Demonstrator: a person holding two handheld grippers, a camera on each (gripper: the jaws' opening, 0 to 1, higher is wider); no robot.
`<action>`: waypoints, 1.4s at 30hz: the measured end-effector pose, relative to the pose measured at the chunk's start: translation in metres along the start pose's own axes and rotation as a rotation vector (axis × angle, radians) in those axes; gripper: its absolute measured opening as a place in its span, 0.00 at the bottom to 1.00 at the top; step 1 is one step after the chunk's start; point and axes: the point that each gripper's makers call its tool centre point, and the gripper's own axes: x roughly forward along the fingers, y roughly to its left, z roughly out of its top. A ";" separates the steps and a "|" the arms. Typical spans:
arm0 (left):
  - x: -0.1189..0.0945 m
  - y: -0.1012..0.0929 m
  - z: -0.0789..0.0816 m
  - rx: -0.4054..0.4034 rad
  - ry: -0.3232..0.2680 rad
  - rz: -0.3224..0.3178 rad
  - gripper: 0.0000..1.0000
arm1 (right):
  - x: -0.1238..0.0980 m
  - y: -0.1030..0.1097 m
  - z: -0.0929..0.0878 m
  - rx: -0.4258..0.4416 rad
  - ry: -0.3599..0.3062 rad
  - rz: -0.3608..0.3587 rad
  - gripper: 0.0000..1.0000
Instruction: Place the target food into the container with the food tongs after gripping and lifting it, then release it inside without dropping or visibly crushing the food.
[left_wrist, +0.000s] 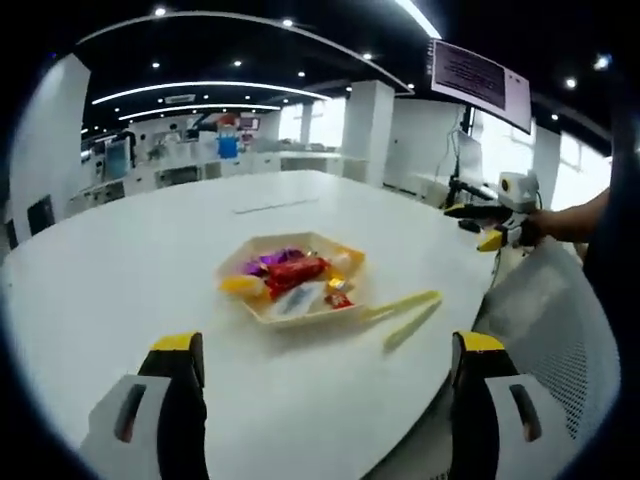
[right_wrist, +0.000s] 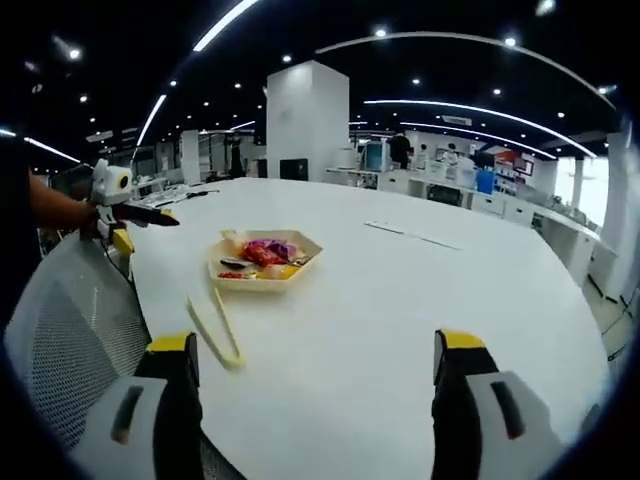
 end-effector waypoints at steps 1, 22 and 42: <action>0.000 0.000 0.001 0.000 -0.001 -0.001 1.00 | 0.001 0.001 -0.001 -0.007 0.004 -0.001 0.97; 0.004 0.009 0.017 0.008 -0.038 0.028 1.00 | 0.010 0.000 0.001 0.004 0.006 0.003 1.00; 0.008 0.012 0.015 -0.026 -0.043 0.052 1.00 | 0.015 0.005 0.001 0.012 0.012 0.000 1.00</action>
